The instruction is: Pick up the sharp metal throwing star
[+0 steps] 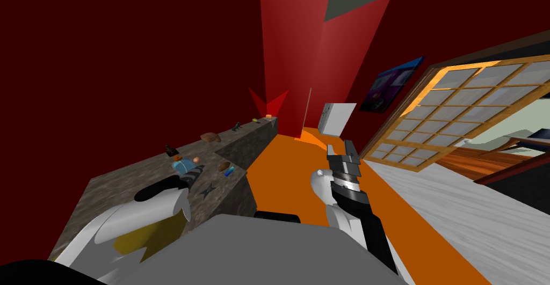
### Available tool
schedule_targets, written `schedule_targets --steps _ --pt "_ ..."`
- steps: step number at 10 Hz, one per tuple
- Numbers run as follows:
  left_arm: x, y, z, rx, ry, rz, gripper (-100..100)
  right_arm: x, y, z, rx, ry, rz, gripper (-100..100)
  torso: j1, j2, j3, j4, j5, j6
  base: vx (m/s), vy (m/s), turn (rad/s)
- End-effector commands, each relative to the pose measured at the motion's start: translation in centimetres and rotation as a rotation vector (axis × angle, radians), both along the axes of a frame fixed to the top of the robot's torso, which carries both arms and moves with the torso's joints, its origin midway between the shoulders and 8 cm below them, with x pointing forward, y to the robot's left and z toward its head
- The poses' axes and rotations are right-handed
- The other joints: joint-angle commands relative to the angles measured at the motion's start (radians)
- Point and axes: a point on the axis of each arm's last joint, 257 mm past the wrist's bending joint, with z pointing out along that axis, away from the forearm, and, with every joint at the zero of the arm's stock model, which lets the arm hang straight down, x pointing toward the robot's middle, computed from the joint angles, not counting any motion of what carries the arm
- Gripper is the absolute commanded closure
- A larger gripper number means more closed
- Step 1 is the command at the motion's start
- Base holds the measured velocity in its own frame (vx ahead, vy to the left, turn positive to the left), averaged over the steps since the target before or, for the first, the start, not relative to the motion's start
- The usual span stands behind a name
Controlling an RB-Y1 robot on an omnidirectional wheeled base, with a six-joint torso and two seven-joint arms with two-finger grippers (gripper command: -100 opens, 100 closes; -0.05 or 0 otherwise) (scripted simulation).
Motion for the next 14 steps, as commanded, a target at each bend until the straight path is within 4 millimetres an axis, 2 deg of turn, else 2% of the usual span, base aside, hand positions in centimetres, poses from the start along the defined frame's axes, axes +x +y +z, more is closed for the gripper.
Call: schedule_targets --steps 1,3,4,6,7,9,10,11,14 --pt "-1.5 0.9 -0.7 -0.008 0.046 0.036 -100 0.0 0.0 0.0 0.000 0.000 0.000 0 0.000 0.000 0.000 0.000 0.000 0.000 0.037 0.013 -0.150" --pt "-2.2 0.7 -1.5 -0.030 0.080 0.050 -100 0.0 0.0 0.0 0.000 0.000 0.000 0 0.000 -0.001 -0.001 0.000 0.000 0.000 0.031 0.017 -0.055" --pt "-3.5 1.4 -2.0 -0.036 0.115 0.080 -100 0.0 0.0 0.0 0.000 0.000 0.000 0 0.000 0.000 0.000 0.000 0.000 0.000 0.034 0.018 -0.165" --pt "-4.1 1.3 -2.7 -0.056 0.144 0.092 -100 0.0 0.0 0.0 0.000 0.000 0.000 0 0.000 -0.001 0.000 0.000 0.000 0.000 0.027 0.019 -0.039" --pt "-5.6 1.8 -3.3 -0.070 0.182 0.124 -100 0.0 0.0 0.0 0.000 0.000 0.000 0 0.000 0.000 0.000 0.000 0.000 0.000 0.036 0.023 -0.142" --pt "-6.1 1.6 -3.8 -0.086 0.205 0.133 -100 0.0 0.0 0.0 0.000 0.000 0.000 0 0.000 -0.001 0.000 0.000 0.000 0.000 0.028 0.016 -0.046" --pt "-7.6 1.9 -4.5 -0.105 0.242 0.163 -100 0.0 0.0 0.0 0.000 0.000 0.000 0 0.000 0.000 0.000 0.000 0.000 0.000 0.030 0.018 -0.130" --pt "-8.1 1.7 -4.9 -0.120 0.262 0.171 -100 0.0 0.0 0.0 0.000 0.000 0.000 0 0.000 0.000 0.000 0.000 0.000 0.000 0.032 0.028 -0.094" --pt "-11.2 1.5 -6.5 -0.179 0.342 0.233 -100 0.0 0.0 0.0 0.000 0.000 0.000 0 0.001 -0.001 -0.001 0.000 0.000 0.000 0.041 0.030 -0.116"
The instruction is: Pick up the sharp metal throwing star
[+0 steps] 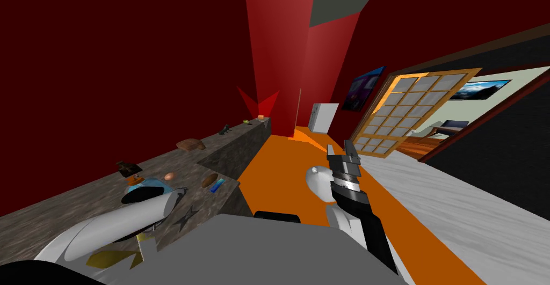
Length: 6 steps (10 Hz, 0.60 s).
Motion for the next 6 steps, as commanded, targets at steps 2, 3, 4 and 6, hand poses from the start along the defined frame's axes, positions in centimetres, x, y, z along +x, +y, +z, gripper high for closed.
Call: schedule_targets --steps 2,3,4,6 --pt "-2.5 -0.7 -1.4 -0.056 0.062 0.049 -100 0.0 0.0 0.0 0.000 0.000 0.000 0 0.000 0.000 0.000 0.000 0.000 0.000 0.031 0.030 -0.094" --pt "-3.0 -1.1 -1.7 -0.073 0.081 0.058 -100 0.0 0.0 0.0 0.000 0.000 0.000 0 0.000 0.000 0.000 0.000 0.000 0.000 0.031 0.027 -0.073" --pt "-4.2 -1.6 -2.5 -0.105 0.106 0.084 -100 0.0 0.0 0.0 0.000 0.000 0.000 0 -0.001 0.000 0.000 0.000 0.000 0.000 0.035 0.027 -0.100" --pt "-5.9 -2.7 -3.6 -0.160 0.150 0.118 -100 0.0 0.0 0.0 0.000 0.000 0.000 0 -0.001 0.000 0.000 0.000 0.000 0.000 0.027 0.023 -0.080"
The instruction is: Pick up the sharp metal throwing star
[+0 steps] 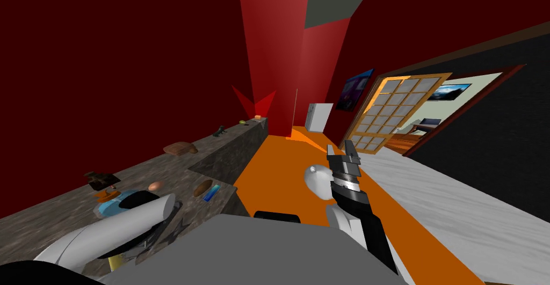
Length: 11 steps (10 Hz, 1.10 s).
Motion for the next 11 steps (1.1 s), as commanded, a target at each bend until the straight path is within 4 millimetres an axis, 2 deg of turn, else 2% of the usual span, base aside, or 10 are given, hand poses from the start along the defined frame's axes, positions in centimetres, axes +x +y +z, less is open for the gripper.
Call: schedule_targets --steps 1,2,3,4,5,8,9,10,11 --pt "-1.2 -0.5 -0.5 -0.031 0.025 0.019 -100 0.0 0.0 0.0 0.000 0.000 0.000 0 0.000 0.000 0.000 0.000 0.000 0.000 0.022 0.022 -0.046" --pt "-2.4 -1.6 -1.4 -0.077 0.052 0.046 -100 0.0 0.0 0.0 0.000 0.000 0.000 0 0.000 0.000 0.000 0.000 0.000 0.000 0.022 0.027 -0.083" --pt "-2.5 -1.7 -1.4 -0.079 0.054 0.047 -100 0.0 0.0 0.0 0.000 0.000 0.000 0 0.000 0.001 0.000 0.000 0.000 0.000 0.016 0.021 -0.046" --pt "-3.6 -2.9 -2.3 -0.127 0.077 0.072 -100 0.0 0.0 0.0 0.000 0.000 0.000 0 0.000 0.001 0.001 0.000 0.000 0.000 0.016 0.018 -0.064" --pt "-3.6 -2.9 -2.3 -0.128 0.078 0.073 -100 0.0 0.0 0.0 0.000 0.000 0.000 0 0.000 0.001 0.001 0.000 0.000 0.000 0.014 0.014 -0.029" --pt "-5.6 -6.2 -4.2 -0.238 0.120 0.122 -100 0.0 0.0 0.0 0.000 0.000 0.000 0 -0.001 0.001 0.001 0.000 0.000 0.000 0.013 0.016 -0.045" --pt "-5.2 -5.6 -4.0 -0.218 0.113 0.114 -100 0.0 0.0 0.0 0.000 0.000 0.000 0 -0.001 0.001 0.001 0.000 0.000 0.000 0.005 0.007 -0.005" --pt "-5.3 -5.8 -4.1 -0.223 0.115 0.116 0 0.0 0.0 0.0 0.000 0.000 0.000 0 -0.001 0.002 0.001 0.000 0.000 0.000 0.000 0.000 0.000" --pt "-5.1 -5.1 -4.6 -0.224 0.114 0.132 -100 0.0 0.0 0.0 0.000 0.000 0.000 0 -0.001 0.002 0.001 0.000 0.000 0.000 -0.035 -0.011 -0.128"
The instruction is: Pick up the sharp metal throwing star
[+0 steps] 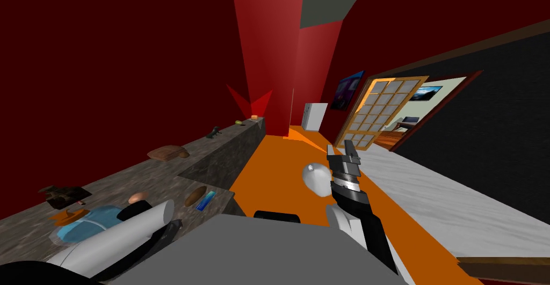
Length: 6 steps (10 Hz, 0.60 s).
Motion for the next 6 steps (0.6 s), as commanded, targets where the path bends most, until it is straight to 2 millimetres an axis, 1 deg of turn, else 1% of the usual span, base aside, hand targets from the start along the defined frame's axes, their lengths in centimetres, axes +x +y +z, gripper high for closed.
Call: schedule_targets --steps 1,6 --pt "0.1 0.6 -0.5 0.000 -0.001 0.018 -100 0.0 0.0 0.0 0.000 0.000 0.000 0 0.000 0.000 0.000 0.000 0.000 0.000 -0.069 -0.018 -0.137" --pt "0.6 2.2 -1.7 0.000 -0.001 0.061 -100 0.0 0.0 0.0 0.000 0.000 0.000 0 0.000 0.002 0.001 0.001 0.000 0.000 -0.057 -0.017 -0.083"
